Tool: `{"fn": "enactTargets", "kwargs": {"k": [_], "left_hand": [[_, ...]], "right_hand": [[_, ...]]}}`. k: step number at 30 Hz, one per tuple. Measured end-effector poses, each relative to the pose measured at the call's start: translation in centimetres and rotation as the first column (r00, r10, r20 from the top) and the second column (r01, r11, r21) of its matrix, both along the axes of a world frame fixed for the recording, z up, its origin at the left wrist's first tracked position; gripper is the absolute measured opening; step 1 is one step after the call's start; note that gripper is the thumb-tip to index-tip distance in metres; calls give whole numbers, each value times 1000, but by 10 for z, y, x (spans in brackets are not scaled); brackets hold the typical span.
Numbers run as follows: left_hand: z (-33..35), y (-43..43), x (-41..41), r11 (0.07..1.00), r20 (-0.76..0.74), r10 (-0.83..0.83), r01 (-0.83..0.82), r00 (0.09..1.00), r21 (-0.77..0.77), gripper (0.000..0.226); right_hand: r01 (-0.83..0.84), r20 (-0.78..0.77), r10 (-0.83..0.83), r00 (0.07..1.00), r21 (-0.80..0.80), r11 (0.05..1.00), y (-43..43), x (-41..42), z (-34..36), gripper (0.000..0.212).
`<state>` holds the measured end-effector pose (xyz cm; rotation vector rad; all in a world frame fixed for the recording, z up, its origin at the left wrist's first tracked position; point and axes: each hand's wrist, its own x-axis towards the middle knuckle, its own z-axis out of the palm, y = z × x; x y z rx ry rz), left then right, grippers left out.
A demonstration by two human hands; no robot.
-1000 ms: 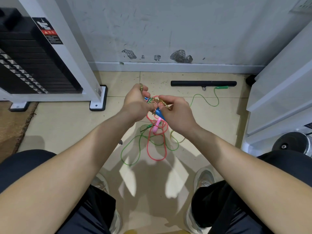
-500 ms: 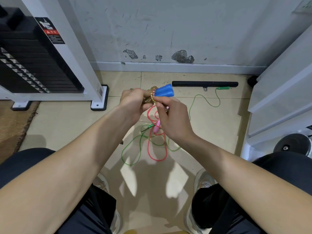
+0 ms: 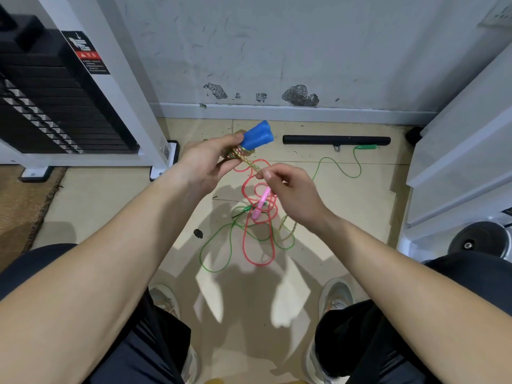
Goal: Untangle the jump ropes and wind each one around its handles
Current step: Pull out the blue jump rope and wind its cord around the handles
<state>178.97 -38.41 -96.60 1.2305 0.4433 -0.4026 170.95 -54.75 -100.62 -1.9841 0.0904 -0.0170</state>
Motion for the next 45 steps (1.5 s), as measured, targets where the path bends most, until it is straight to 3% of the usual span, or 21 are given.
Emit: {"fn": "enactTargets", "kwargs": {"k": [4,8,12,15,19,23,29,32,38,42,45], "left_hand": [[5,7,-1,987,2,-159,159,987,0,9],[8,8,-5,936,77,-349,344,934,73,32],[9,4,-10,818,134,-527,458,839,349,43],[3,-1,-11,770,187,-546,401,817,497,51],[-4,-2,-4,702,282,-523,219,804,677,59],[-5,-2,-1,827,284,-370,175,884,534,55],[-2,-8,-3,759,406,-316,-28,857,651,55],[-5,-7,-4,749,399,-324,-25,858,663,61],[-10,-5,-4,711,380,-349,-23,857,703,74],[-17,-9,-6,627,369,-374,-62,851,777,78],[-22,-15,-7,567,361,-409,-77,838,820,80]], "right_hand": [[-46,-134,38,990,-61,997,-22,11,6,25],[-38,-151,16,988,-141,989,-36,19,10,24],[-67,-198,42,979,-121,990,-41,22,14,20],[-81,-241,54,969,-105,991,-40,22,18,24],[-6,-330,19,944,39,999,-38,23,22,22],[91,-383,-9,924,197,976,-37,23,22,25],[200,-438,-6,899,398,895,-32,22,25,22],[229,-430,-29,902,422,877,-26,17,27,20],[173,-335,-65,940,303,937,-20,12,30,19],[65,-281,-68,957,-18,998,-11,7,29,26],[-5,-205,-55,977,-280,960,-6,4,30,30]]}}
